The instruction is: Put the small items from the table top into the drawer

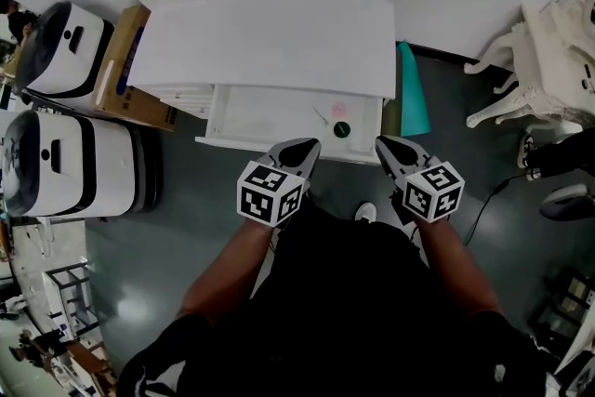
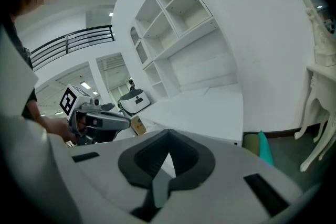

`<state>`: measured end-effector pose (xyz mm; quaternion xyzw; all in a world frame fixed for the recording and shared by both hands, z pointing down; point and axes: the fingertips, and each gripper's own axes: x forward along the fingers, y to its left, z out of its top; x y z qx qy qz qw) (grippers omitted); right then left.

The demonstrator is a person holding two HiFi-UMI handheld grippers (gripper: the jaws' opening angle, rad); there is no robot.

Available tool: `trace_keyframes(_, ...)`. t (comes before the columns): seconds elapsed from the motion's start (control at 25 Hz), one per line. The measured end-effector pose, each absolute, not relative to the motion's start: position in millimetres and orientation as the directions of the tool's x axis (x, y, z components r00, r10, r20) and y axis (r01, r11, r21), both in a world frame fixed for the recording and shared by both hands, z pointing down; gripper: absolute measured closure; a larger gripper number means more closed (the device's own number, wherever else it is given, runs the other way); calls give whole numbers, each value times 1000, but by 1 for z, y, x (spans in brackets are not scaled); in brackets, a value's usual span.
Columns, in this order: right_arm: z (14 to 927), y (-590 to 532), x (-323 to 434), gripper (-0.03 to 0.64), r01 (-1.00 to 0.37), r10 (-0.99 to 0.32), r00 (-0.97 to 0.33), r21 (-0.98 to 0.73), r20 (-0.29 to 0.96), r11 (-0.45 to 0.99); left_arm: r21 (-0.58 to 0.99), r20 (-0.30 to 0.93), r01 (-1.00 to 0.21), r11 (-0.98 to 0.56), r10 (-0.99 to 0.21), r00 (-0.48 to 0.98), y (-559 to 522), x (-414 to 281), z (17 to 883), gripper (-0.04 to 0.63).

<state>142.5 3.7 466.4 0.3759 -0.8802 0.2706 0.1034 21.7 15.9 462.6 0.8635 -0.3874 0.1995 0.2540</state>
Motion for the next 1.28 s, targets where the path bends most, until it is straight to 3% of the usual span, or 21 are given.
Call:
trace_keyframes(0.48, 472, 49, 186, 592, -662, -536, -749, -415, 390, 624, 287, 529, -817, -501, -628, 571, 64, 72, 455, 586)
trace_keyframes(1.28, 463, 42, 135, 591, -728, -594, -685, -388, 422, 565, 274, 555, -795, -542, -586, 591, 55, 11, 451, 586)
